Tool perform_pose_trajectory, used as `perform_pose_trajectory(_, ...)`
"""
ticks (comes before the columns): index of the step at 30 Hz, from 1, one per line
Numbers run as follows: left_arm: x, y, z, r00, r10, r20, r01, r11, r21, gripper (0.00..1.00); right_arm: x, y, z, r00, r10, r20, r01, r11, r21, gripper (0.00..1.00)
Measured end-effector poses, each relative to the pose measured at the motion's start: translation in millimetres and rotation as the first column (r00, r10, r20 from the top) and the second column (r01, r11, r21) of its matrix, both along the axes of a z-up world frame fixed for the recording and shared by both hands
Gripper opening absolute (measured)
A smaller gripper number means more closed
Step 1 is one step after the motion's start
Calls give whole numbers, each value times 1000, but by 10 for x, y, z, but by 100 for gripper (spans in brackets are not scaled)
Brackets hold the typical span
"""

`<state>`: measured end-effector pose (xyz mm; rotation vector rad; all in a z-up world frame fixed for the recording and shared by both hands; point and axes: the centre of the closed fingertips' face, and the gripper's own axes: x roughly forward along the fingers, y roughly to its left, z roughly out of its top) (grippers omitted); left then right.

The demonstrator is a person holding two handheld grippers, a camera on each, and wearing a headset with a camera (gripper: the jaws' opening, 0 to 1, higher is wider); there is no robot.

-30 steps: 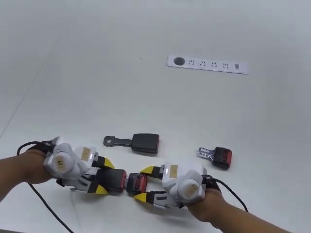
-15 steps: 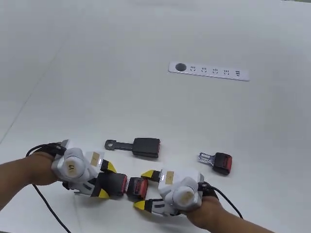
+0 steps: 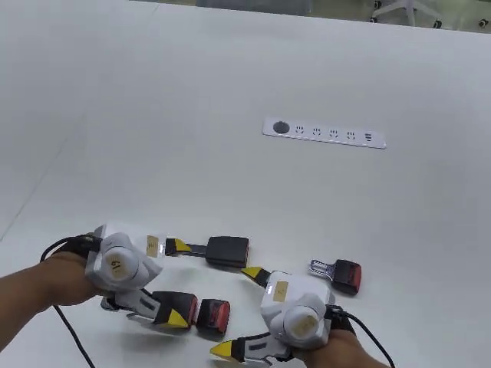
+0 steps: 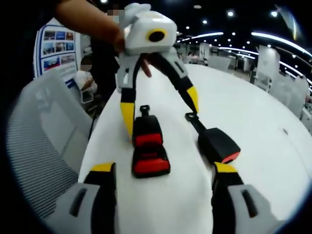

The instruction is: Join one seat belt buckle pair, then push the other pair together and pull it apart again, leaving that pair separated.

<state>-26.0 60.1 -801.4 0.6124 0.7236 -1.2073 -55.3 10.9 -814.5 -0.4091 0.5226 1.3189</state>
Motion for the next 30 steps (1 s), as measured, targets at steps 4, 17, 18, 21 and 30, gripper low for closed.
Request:
perform_pose_trajectory(4, 117, -69, 136, 999, 21, 31, -20, 999, -27, 77, 55, -74, 177, 1000, -18, 18, 17, 999, 43, 83)
perform_pose_trajectory(17, 641, -205, 342, 992, 72, 105, -66, 996, -62, 78, 492, -732, 360, 990, -124, 60, 122, 992, 32, 85)
perform_pose_trajectory(18, 662, -214, 332, 992, 70, 107, -63, 996, -60, 78, 519, -785, 354, 989, -133, 60, 131, 991, 26, 85)
perform_pose_trajectory(21, 718, -257, 275, 994, 56, 99, -51, 997, -52, 78, 592, -951, 348, 987, -150, 51, 150, 989, 16, 85)
perform_pose_trajectory(30, 803, -331, 106, 997, 23, 77, -20, 999, -31, 75, 776, -1320, 273, 983, -181, 30, 181, 983, -16, 82)
